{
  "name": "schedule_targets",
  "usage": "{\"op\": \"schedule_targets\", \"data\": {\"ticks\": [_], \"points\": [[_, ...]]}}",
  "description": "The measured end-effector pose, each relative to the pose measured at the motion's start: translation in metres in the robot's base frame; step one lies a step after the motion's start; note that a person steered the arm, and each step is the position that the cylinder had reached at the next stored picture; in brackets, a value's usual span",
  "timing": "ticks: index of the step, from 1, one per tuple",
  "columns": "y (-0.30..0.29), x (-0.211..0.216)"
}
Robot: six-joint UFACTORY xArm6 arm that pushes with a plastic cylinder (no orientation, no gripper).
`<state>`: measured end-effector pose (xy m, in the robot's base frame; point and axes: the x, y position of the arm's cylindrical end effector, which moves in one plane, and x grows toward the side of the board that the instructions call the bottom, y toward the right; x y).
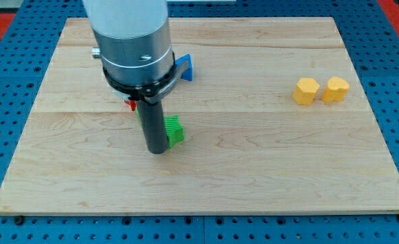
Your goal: Move the green star slightly to the right
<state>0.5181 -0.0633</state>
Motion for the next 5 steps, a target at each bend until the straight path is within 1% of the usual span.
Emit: {"op": "schedule_targets", "data": {"ticks": [2,3,4,5], "points": [[0.009,0.000],[0.022,0.007],[0.082,0.031],[0.161,0.032]]}}
